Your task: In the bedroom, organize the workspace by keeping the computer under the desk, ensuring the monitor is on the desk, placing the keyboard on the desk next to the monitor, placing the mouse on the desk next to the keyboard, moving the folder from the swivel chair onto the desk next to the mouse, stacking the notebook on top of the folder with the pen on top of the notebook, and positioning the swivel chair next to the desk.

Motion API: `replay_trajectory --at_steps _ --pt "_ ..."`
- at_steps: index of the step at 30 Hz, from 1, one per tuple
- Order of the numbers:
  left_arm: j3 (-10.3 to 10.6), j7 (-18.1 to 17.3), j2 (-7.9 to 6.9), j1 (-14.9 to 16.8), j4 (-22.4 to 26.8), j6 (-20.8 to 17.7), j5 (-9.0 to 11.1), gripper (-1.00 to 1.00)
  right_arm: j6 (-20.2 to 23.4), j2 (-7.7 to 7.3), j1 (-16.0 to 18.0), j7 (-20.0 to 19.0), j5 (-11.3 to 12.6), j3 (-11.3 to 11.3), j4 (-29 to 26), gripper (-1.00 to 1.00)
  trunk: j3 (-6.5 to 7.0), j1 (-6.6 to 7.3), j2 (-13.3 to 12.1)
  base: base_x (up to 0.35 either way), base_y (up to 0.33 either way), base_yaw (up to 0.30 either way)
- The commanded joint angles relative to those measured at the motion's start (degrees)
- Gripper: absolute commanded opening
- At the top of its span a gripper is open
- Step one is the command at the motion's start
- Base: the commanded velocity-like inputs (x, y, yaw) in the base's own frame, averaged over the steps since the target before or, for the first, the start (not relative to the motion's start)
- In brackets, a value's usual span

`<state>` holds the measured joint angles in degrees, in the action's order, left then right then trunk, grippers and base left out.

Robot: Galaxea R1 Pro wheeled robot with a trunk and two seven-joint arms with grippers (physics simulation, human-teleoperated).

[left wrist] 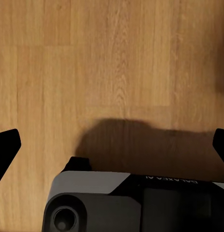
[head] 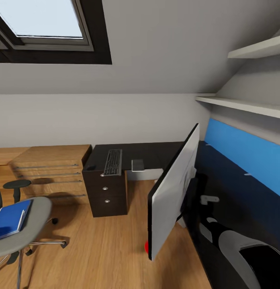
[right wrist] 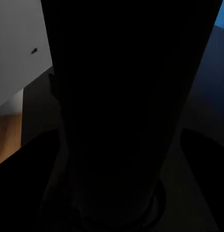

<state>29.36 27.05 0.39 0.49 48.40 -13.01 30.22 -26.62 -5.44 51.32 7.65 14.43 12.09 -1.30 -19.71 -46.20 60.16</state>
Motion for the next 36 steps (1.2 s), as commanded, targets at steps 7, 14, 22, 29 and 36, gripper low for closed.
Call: replay_trajectory --at_steps 7,14,22,29,36 --pt "0.1 0.5 -0.04 0.0 0.0 -0.2 0.4 1.0 -0.4 -0.01 0.1 0.3 1.8 -0.1 0.6 -1.0 -0.08 0.0 0.0 -0.168 -0.091 0.0" --pt "0.1 0.5 -0.04 0.0 -0.1 -0.2 0.4 1.0 -0.4 -0.01 0.0 0.3 1.8 -0.1 0.6 -1.0 -0.08 0.0 0.0 -0.301 -0.097 0.0" --pt "0.1 0.5 -0.04 0.0 -0.1 -0.2 0.4 1.0 -0.4 -0.01 0.0 0.2 1.8 -0.1 0.5 -1.0 -0.08 0.0 0.0 -0.315 -0.119 0.0" --pt "0.1 0.5 -0.04 0.0 -0.1 -0.2 0.4 1.0 -0.4 -0.01 0.0 0.2 1.8 -0.1 0.5 -1.0 -0.08 0.0 0.0 -0.31 -0.158 0.0" --pt "0.1 0.5 -0.04 0.0 -0.1 -0.2 0.4 1.0 -0.4 -0.01 0.0 0.3 1.8 -0.1 0.5 -1.0 -0.08 0.0 0.0 -0.281 -0.204 0.0"
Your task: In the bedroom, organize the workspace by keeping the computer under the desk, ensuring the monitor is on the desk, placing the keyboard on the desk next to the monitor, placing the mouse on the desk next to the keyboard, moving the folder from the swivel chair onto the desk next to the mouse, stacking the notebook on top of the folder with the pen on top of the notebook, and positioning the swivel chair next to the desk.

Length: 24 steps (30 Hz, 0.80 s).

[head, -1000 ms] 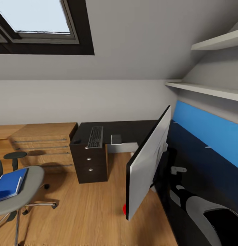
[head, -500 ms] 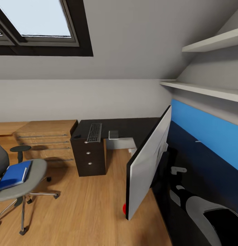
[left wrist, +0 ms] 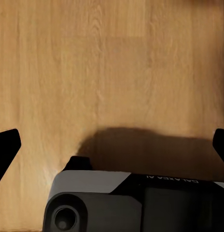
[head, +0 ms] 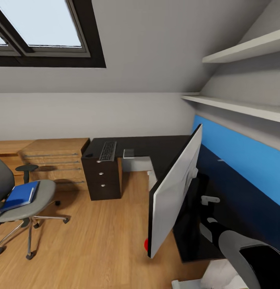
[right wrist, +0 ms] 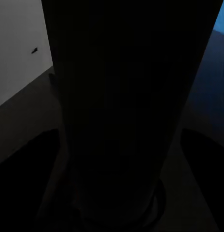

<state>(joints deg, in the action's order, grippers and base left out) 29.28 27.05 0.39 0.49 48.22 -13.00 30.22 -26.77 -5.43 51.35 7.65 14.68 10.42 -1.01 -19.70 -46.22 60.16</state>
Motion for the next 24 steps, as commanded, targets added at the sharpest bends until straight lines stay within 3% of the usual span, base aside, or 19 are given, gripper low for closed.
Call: replay_trajectory --at_steps 1,11,20,24 --pt "0.2 0.5 -0.03 0.0 0.1 -0.2 0.4 1.0 -0.2 -0.02 0.0 0.3 1.5 1.5 0.2 -1.0 -0.08 0.02 0.0 -0.247 -0.246 0.0" --pt "0.2 0.5 -0.03 0.0 0.1 -0.2 0.4 1.0 -0.2 -0.05 0.0 0.3 1.6 1.5 0.2 -1.0 -0.08 0.02 0.0 -0.2 -0.28 0.0" --pt "0.1 0.5 -0.12 0.0 0.1 -0.2 0.4 1.0 -0.2 -0.08 0.0 0.3 1.6 1.5 0.3 -1.0 -0.08 0.02 0.0 -0.019 -0.32 0.0" --pt "0.0 0.5 -0.15 0.0 0.1 -0.2 0.4 1.0 -0.2 -0.09 0.0 0.3 1.6 1.5 0.3 -1.0 -0.08 0.02 0.0 0.0 -0.101 0.0"
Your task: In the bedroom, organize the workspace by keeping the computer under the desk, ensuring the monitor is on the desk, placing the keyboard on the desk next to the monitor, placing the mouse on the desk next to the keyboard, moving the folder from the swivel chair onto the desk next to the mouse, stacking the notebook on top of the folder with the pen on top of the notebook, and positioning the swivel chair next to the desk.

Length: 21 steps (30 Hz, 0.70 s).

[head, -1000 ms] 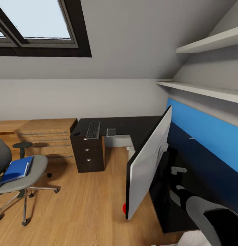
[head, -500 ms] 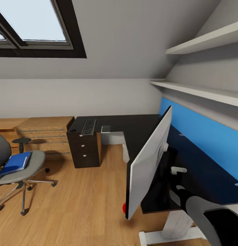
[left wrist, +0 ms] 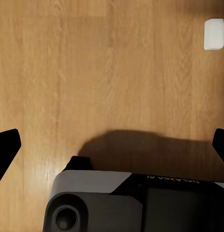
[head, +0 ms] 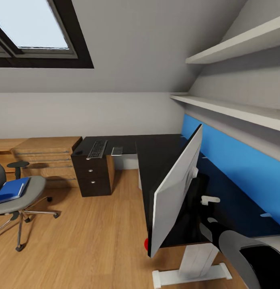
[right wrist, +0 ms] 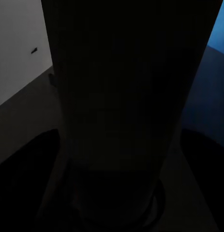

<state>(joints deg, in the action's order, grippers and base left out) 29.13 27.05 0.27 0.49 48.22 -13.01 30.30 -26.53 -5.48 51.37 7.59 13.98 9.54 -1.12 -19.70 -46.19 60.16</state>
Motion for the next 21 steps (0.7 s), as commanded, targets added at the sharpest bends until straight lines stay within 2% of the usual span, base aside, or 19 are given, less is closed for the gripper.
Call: replay_trajectory --at_steps 1,8,18,21 --pt "0.1 0.5 -0.04 0.0 0.1 -0.2 0.4 1.0 -0.5 -0.04 0.0 0.3 2.2 2.4 0.4 -1.0 -0.08 -0.01 0.0 0.0 -0.032 0.0" --pt "0.1 0.5 -0.09 0.0 0.1 -0.1 0.3 1.0 -0.5 -0.05 0.0 0.4 2.2 2.4 0.4 -1.0 -0.08 -0.01 0.0 0.024 -0.01 0.0" --pt "0.1 0.5 -0.11 0.0 0.1 -0.1 0.3 1.0 -0.5 -0.06 0.0 0.4 2.2 2.4 0.4 -1.0 -0.08 -0.01 0.0 0.267 -0.031 0.0" --pt "0.1 0.5 -0.21 0.0 0.1 -0.1 0.3 1.0 -0.5 -0.06 0.0 0.4 2.2 2.4 0.4 -1.0 -0.08 -0.01 0.0 0.134 -0.043 0.0"
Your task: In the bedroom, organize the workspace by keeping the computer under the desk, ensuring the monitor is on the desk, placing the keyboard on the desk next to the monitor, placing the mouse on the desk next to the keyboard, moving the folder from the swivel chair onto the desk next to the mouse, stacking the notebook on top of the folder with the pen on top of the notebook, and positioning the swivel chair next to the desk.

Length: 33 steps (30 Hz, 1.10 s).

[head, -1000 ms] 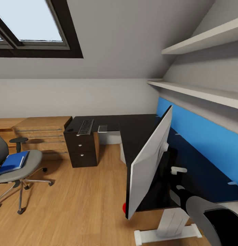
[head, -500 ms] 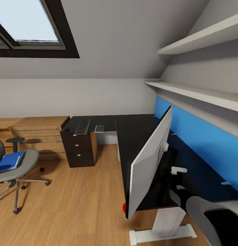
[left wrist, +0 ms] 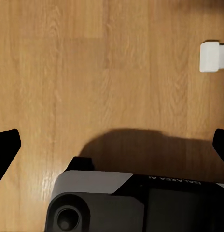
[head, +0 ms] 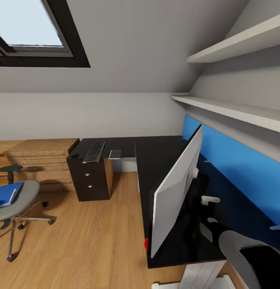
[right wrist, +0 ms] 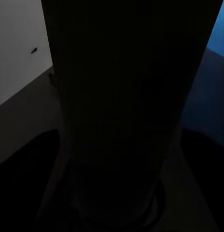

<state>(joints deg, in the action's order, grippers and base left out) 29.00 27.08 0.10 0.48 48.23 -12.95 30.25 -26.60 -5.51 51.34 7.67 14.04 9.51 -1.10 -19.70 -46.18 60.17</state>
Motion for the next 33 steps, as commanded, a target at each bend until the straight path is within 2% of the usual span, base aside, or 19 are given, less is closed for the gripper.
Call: replay_trajectory --at_steps 1,10,13,14,16,18,20,21,22,23,24,25,26,27,28,30,31,33 --pt "0.2 0.4 -0.06 0.0 0.1 -0.2 0.3 1.0 -0.4 -0.02 0.0 0.3 2.1 2.4 0.4 -1.0 -0.08 -0.02 0.0 0.061 -0.02 0.0" --pt "0.1 0.5 -0.14 0.0 0.1 -0.1 0.3 1.0 -0.4 -0.02 0.0 0.2 2.2 2.4 0.3 -1.0 -0.08 -0.02 0.0 0.103 -0.123 0.0" --pt "-2.6 0.9 -0.82 0.0 0.5 3.6 0.4 1.0 -0.4 -0.02 0.0 0.2 2.1 2.4 0.3 -1.0 -0.08 -0.02 0.0 0.004 -0.008 0.0" --pt "-5.0 0.8 -1.09 0.0 1.0 7.3 0.5 1.0 -0.4 -0.02 0.0 0.2 2.2 2.4 0.3 -1.0 -0.08 -0.02 0.0 0.001 -0.002 0.0" --pt "-6.9 0.8 -1.56 0.0 2.2 8.3 0.5 1.0 -0.4 -0.02 0.0 0.3 2.2 2.4 0.3 -1.0 -0.08 -0.02 0.0 0.001 -0.001 0.0" --pt "-10.6 0.9 -2.47 0.2 5.4 7.8 0.4 1.0 -0.4 -0.02 0.0 0.3 2.2 2.4 0.4 -1.0 -0.08 -0.02 0.0 0.0 0.0 0.0" --pt "-14.2 0.9 -2.94 1.6 10.1 4.0 0.4 1.0 -0.4 -0.02 0.1 0.3 2.2 2.4 0.3 -1.0 -0.08 -0.02 0.0 0.0 0.0 0.0" --pt "-15.0 0.9 -2.99 2.1 11.6 2.2 0.4 1.0 -0.4 -0.02 0.0 0.3 2.2 2.4 0.3 -1.0 -0.08 -0.02 0.0 0.0 0.0 0.0" --pt "-16.5 0.9 -3.08 3.2 14.7 -1.9 0.4 1.0 -0.4 -0.02 0.0 0.4 2.2 2.4 0.3 -1.0 -0.08 -0.02 0.0 0.0 0.0 0.0" --pt "-17.2 1.0 -3.12 3.8 16.5 -4.1 0.4 1.0 -0.4 -0.02 0.0 0.4 2.2 2.4 0.3 -1.0 -0.08 -0.02 0.0 0.0 0.0 0.0" --pt "-19.7 1.1 -3.13 5.3 23.7 -10.6 0.4 1.0 -0.5 -0.13 0.1 0.4 2.1 2.4 0.3 -1.0 -0.08 -0.02 0.0 0.0 0.0 0.0" --pt "-24.4 1.1 -2.53 7.5 40.5 -23.5 0.8 1.0 -0.5 -0.62 0.0 0.4 2.2 2.4 0.3 -1.0 -0.08 -0.02 0.0 0.0 0.0 0.0" --pt "-24.8 1.1 -2.27 8.8 41.9 -25.1 1.0 1.0 -0.4 -0.71 0.0 0.5 2.3 2.4 0.2 -1.0 -0.08 -0.02 0.0 0.0 0.0 0.0" --pt "-25.6 1.0 -0.56 11.9 43.5 -27.2 3.0 1.0 -0.4 -0.86 0.1 0.5 2.3 2.4 0.1 -1.0 -0.08 -0.02 0.0 0.0 0.0 0.0" --pt "-25.7 1.0 -0.29 12.3 43.6 -27.4 3.3 1.0 -0.4 -0.9 0.1 0.6 2.3 2.4 0.1 -1.0 -0.08 -0.02 0.0 0.0 0.0 0.0" --pt "-25.9 0.9 -0.28 12.6 43.7 -27.6 3.5 1.0 -0.4 -1.01 0.0 0.5 2.3 2.4 0.2 -1.0 -0.08 -0.02 0.0 0.0 0.0 0.0" --pt "-26.0 0.9 -1.14 12.8 42.9 -27.6 3.4 1.0 -0.5 -1.32 0.0 0.5 2.3 2.4 0.2 -1.0 -0.08 -0.02 0.0 0.0 0.0 0.0" --pt "-25.9 0.9 -1.25 12.8 42.6 -27.6 3.3 1.0 -0.5 -1.26 0.0 0.5 2.3 2.4 0.2 -1.0 -0.08 -0.02 0.0 0.0 0.0 0.031"
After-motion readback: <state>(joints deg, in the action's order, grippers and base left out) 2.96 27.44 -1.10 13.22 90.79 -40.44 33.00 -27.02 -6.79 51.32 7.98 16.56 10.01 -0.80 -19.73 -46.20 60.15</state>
